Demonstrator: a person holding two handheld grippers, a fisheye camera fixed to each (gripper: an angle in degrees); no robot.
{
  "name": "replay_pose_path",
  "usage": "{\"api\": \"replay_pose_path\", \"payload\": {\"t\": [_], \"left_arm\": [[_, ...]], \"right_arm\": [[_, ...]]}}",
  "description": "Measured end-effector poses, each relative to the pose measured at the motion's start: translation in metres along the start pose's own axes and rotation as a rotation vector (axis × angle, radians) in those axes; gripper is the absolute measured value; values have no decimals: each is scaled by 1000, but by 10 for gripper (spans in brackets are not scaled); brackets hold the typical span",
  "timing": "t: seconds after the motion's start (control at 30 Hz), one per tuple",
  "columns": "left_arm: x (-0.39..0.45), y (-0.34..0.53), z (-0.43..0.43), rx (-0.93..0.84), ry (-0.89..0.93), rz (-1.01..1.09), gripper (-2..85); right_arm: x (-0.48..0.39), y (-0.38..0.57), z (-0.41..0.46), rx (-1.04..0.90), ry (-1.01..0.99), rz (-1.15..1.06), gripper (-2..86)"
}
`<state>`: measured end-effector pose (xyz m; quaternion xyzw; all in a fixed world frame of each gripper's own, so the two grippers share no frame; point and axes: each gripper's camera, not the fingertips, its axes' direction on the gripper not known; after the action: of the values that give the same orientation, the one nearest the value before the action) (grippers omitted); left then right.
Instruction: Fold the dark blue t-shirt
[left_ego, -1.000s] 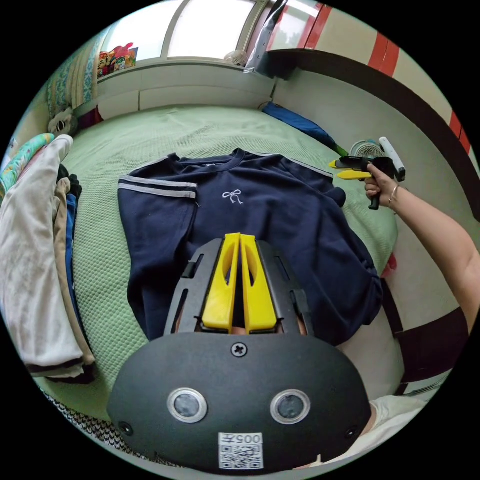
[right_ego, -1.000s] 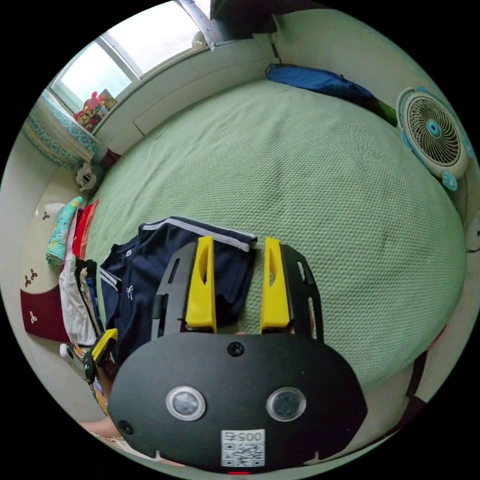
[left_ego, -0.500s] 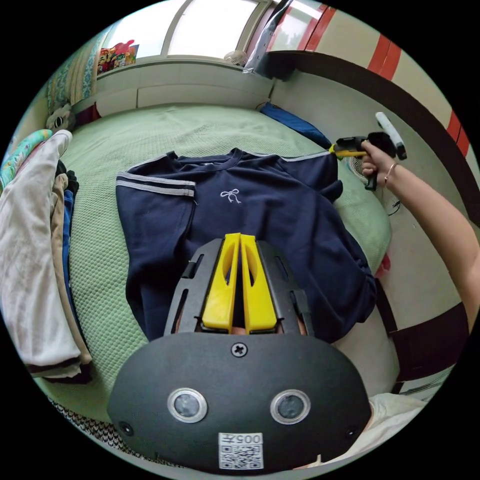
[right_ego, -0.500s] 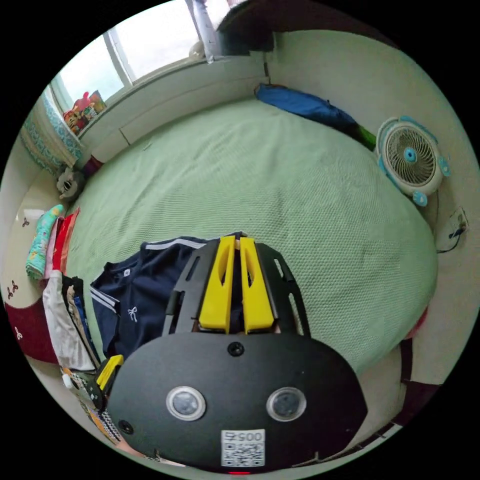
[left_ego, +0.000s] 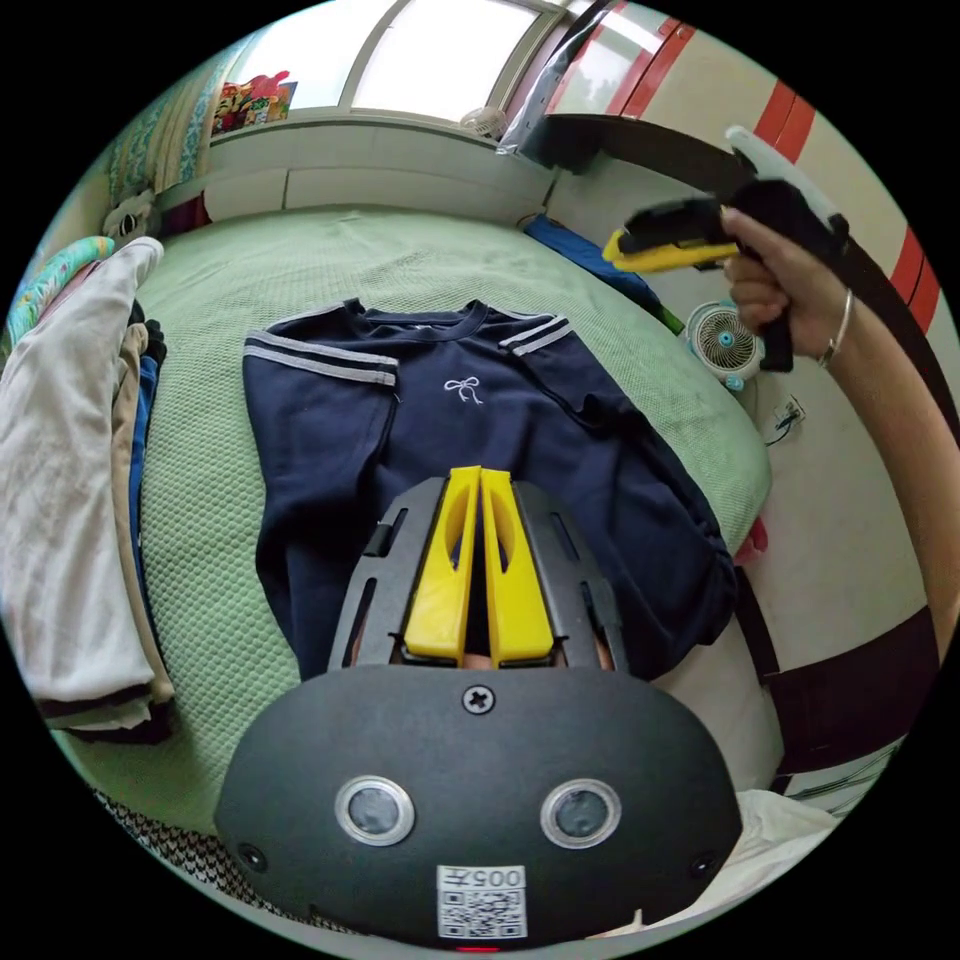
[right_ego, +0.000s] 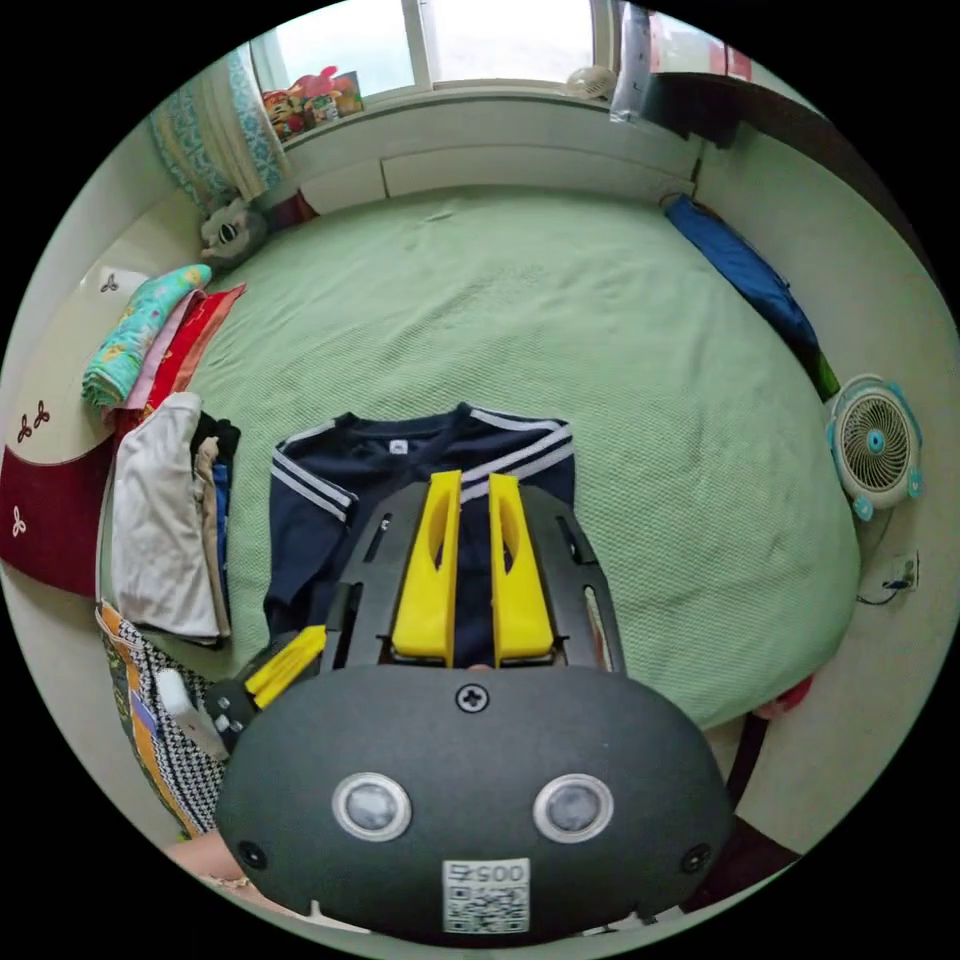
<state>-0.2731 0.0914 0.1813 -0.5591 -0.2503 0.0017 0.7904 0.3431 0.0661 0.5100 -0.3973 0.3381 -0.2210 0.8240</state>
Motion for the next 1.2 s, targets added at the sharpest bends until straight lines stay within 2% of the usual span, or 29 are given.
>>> {"api": "replay_pose_path", "payload": {"t": [0.17, 0.27, 0.4, 0.53, 0.67, 0.83, 0.97, 1.2], "left_arm": [[-1, 5, -9, -12, 10, -5, -6], [4, 12, -13, -25, -25, 14, -6], [0, 23, -20, -36, -62, -2, -6], [-5, 40, -39, -23, -75, -24, -6], [0, 60, -61, 10, -102, 20, -6], [10, 79, -79, -18, -104, 49, -5], [25, 86, -110, -29, -207, 76, -3], [16, 143, -161, -47, -204, 17, 47]], "right_arm": [[30, 50, 47, -102, -52, -11, 25], [33, 76, 72, -96, -59, -11, 17], [45, 103, 94, -218, -56, 23, -4], [62, 137, 55, -151, -97, 4, 2], [78, 211, 1, -11, -27, -127, 44], [98, 316, -25, 123, -33, -164, 79], [109, 369, -7, 83, -90, -132, 81], [123, 403, 2, 50, -196, -62, 126]]}}
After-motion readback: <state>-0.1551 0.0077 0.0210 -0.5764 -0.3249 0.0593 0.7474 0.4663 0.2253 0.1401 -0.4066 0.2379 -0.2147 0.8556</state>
